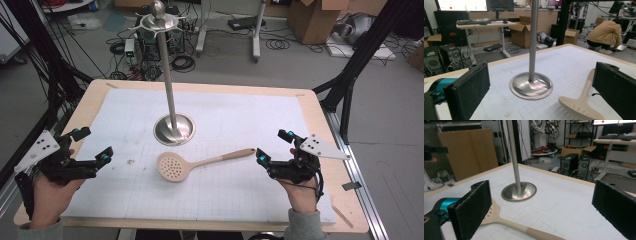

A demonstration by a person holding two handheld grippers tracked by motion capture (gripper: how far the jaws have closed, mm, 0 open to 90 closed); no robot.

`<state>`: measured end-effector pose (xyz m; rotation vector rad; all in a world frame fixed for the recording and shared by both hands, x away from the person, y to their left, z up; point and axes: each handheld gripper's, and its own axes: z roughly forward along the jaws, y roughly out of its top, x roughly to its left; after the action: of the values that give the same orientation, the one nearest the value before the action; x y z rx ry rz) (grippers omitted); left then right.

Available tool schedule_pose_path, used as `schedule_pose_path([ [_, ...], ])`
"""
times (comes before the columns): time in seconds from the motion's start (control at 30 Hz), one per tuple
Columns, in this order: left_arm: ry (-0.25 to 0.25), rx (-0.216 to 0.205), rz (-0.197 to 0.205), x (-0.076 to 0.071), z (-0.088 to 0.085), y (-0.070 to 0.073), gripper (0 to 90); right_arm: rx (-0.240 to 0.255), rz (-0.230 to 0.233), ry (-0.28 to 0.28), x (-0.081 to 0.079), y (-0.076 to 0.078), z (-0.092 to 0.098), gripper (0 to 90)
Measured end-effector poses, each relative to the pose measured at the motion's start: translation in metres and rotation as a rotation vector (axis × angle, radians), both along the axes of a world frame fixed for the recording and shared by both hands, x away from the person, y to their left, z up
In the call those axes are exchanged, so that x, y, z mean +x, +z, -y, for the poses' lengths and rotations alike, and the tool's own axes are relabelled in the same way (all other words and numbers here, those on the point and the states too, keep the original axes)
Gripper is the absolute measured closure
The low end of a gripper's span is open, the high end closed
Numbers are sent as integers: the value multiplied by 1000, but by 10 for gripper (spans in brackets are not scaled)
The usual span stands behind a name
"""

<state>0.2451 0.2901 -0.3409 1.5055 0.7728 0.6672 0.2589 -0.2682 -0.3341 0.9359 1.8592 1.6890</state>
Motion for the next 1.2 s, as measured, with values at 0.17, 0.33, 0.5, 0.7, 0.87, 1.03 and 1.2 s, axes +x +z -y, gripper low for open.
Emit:
schedule_pose_path([
  [0.17, 4, 4, -4, -3, 0, -1, 18, -6, -18, 4, 4, -3, -7, 16],
  [0.33, 7, 10, -9, -3, -1, -2, 18, -28, -37, 29, 8, -6, -15, 22],
  [0.5, 6, 12, -9, -4, -3, -3, 18, -44, -45, 54, 12, -10, -19, 56],
  [0.7, 12, -1, -9, -6, -8, -2, 18, -96, -38, 84, 14, -15, -33, 222],
  [0.87, 7, 13, -21, -8, -5, -6, 18, -133, -46, 96, 18, -22, -43, 417],
  [1.03, 14, 7, -29, -10, -6, -11, 18, -171, -41, 107, 21, -26, -55, 551],
  [1.2, 18, 16, -30, -15, -5, -14, 18, -210, -72, 142, 30, -34, -74, 704],
])
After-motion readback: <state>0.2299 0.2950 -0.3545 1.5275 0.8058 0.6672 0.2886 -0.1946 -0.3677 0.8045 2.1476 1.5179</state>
